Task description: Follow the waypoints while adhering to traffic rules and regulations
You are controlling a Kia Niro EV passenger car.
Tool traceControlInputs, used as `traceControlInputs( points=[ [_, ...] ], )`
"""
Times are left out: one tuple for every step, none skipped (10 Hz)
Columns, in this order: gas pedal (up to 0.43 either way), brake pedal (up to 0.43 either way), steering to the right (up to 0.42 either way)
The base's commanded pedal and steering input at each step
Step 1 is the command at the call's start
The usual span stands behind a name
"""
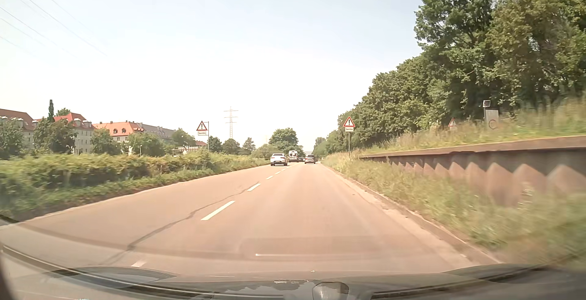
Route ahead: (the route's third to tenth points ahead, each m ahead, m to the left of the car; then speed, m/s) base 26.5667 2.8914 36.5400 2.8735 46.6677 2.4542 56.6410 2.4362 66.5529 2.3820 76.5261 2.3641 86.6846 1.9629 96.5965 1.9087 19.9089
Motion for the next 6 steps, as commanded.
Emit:
traceControlInputs(
  points=[
    [0.157,0.000,0.000],
    [0.157,0.000,0.000],
    [0.157,0.000,0.000],
    [0.157,0.000,0.000],
    [0.157,0.000,0.001],
    [0.157,0.000,0.001]
  ],
)
